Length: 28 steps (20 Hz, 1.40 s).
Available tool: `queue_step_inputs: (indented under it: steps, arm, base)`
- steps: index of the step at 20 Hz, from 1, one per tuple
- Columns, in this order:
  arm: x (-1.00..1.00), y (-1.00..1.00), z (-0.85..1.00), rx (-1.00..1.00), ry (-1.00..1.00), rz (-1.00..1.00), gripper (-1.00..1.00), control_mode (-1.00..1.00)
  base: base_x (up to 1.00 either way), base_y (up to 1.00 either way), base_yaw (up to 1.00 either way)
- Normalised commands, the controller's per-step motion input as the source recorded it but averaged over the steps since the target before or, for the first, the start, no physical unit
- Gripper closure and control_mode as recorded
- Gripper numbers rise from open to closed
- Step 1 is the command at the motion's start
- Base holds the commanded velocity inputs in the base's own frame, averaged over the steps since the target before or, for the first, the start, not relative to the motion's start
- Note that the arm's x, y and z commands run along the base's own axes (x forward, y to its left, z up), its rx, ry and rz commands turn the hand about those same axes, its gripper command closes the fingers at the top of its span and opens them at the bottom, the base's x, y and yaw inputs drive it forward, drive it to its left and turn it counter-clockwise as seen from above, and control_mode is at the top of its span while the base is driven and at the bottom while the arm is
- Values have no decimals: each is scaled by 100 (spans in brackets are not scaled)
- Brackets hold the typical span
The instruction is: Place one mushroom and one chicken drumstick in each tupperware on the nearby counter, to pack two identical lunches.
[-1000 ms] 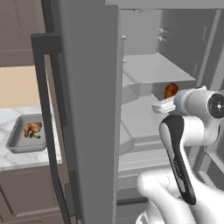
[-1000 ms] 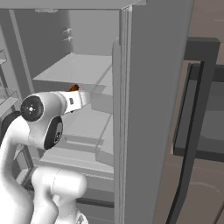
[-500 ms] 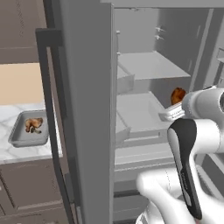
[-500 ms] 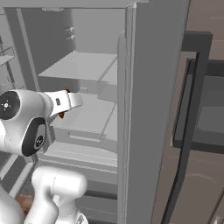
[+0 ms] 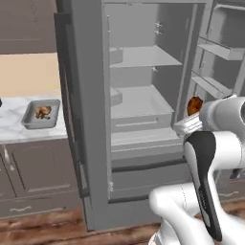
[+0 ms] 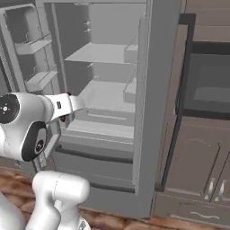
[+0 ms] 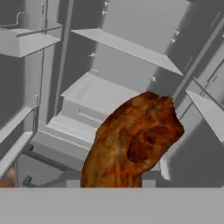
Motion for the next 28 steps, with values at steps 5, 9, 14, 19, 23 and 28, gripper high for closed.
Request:
queue_step_inputs:
  steps: [5,9,14,19,23,28]
  arm:
    - [0,0,0,0,0,0,100,100]
    - [0,0,0,0,0,0,100,100]
    - [0,0,0,0,0,0,100,100]
    - [0,0,0,0,0,0,100,100]
    - [0,0,0,0,0,0,100,100]
    - [0,0,0,0,0,0,100,100]
  base:
    - [-100,0,0]
    - [-87,13,0]
    - [-26,88,-2]
    - [-29,100,-7]
    - [-45,100,-12]
    - [-38,100,-13]
